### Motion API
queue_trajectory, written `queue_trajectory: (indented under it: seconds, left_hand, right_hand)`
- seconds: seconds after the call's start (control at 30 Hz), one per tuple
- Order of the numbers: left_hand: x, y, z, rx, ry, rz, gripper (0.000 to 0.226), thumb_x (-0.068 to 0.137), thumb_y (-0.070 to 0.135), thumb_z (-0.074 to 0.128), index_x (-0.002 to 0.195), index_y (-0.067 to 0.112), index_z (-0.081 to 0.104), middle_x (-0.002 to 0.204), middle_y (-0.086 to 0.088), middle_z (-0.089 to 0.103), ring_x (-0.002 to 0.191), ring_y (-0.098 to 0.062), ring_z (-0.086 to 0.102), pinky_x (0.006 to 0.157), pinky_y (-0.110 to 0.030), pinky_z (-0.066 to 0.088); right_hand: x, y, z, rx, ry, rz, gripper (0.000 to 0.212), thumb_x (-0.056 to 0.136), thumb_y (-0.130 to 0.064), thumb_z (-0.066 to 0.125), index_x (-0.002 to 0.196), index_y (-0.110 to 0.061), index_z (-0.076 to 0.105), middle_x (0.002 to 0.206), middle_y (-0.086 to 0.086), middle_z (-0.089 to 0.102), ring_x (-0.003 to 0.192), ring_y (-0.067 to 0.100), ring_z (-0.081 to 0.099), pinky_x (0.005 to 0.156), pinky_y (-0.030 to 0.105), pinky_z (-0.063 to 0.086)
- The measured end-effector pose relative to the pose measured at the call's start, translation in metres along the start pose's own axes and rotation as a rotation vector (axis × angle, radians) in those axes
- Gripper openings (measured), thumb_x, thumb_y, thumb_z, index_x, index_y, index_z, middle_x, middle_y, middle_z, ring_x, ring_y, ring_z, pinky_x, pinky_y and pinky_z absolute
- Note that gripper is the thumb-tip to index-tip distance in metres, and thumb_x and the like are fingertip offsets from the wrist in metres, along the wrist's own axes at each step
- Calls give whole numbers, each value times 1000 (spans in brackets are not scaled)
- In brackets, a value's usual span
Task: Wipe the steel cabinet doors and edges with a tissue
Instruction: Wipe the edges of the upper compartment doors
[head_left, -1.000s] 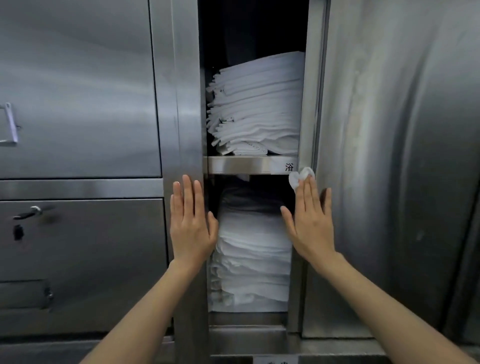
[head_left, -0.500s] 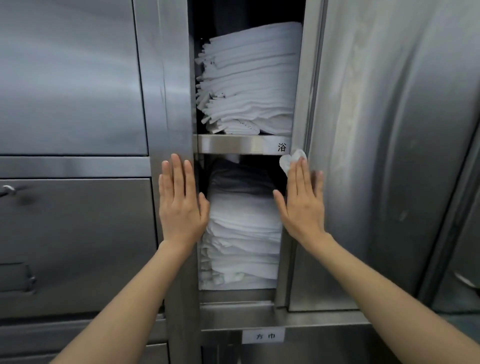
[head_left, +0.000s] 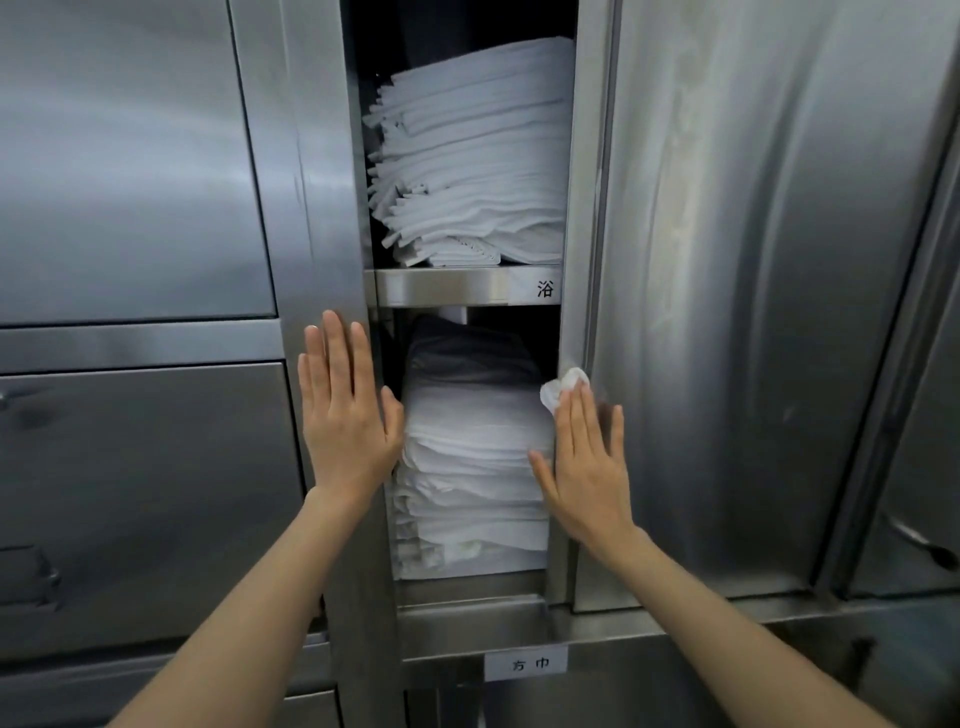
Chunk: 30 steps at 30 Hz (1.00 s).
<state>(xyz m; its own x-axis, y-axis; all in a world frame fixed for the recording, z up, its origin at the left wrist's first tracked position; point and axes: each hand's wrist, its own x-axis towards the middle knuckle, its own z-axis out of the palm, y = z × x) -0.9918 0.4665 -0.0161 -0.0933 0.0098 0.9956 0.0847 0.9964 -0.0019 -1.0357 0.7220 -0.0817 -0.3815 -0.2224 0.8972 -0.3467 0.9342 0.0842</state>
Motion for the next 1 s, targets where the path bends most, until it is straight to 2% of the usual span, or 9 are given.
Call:
queue_trajectory:
  seconds: [0.1,0.2,0.3,0.37,0.43,0.57,0.67,0.9,1.0]
  left_hand:
    - [0,0,0,-3,-10,3,70,92,14,46,154,-3,18,159,-29,18,152,-32,-3,122,-53,14]
    - [1,1,0,0,-2,-6,70,92,15,45,155,-1,17,159,-28,18,152,-31,-2,122,-53,14]
    - [1,1,-1,-3,6,-12,71,92,15,44,155,-1,16,160,-27,17,152,-30,-2,122,-53,14]
    - [1,1,-1,-4,7,-15,71,91,15,45,155,-1,17,160,-26,17,152,-30,-2,122,-52,13]
    - [0,2,0,0,8,-17,71,91,15,46,154,-1,18,160,-26,16,152,-31,-2,123,-52,13]
    - [1,2,0,0,1,-15,70,92,15,44,154,-2,18,159,-27,17,152,-30,-4,123,-51,12]
    - [0,1,0,8,-9,-16,69,92,16,43,154,-2,17,159,-28,17,152,-29,-5,123,-52,12]
    - [1,2,-2,26,-3,-14,71,91,15,47,154,-2,19,159,-26,18,152,-28,-6,122,-54,14]
    - [2,3,-6,39,-19,-25,71,91,14,47,154,-2,19,159,-27,19,152,-29,-6,122,-54,13]
  right_hand:
    - [65,5,-21,-59,84,11,74,106,-50,25,152,8,22,161,22,19,151,31,17,124,46,-4]
    - [110,6,-32,-4,130,61,74,106,-48,27,153,9,17,162,23,15,152,31,12,124,43,-2]
    - [50,0,-13,65,16,30,78,105,-50,28,153,10,12,163,24,6,153,32,6,125,40,6]
    - [-14,-2,0,49,-105,-7,80,105,-55,22,154,9,12,164,23,3,153,32,9,125,39,8]
    - [-37,2,7,10,-125,-53,81,105,-56,20,153,9,17,163,23,7,151,34,14,125,39,9]
    - [54,7,-18,-44,41,-19,79,106,-54,22,151,11,20,161,26,14,151,35,14,125,41,4]
    - [107,10,-31,-53,83,21,80,106,-53,25,152,12,16,161,27,12,152,34,10,125,40,2]
    - [-30,8,16,-40,-52,-64,77,106,-53,23,151,10,22,161,25,14,151,35,18,124,42,14]
    - [-46,5,21,-39,-87,-48,77,105,-52,21,152,8,19,161,25,15,151,34,16,124,41,12]
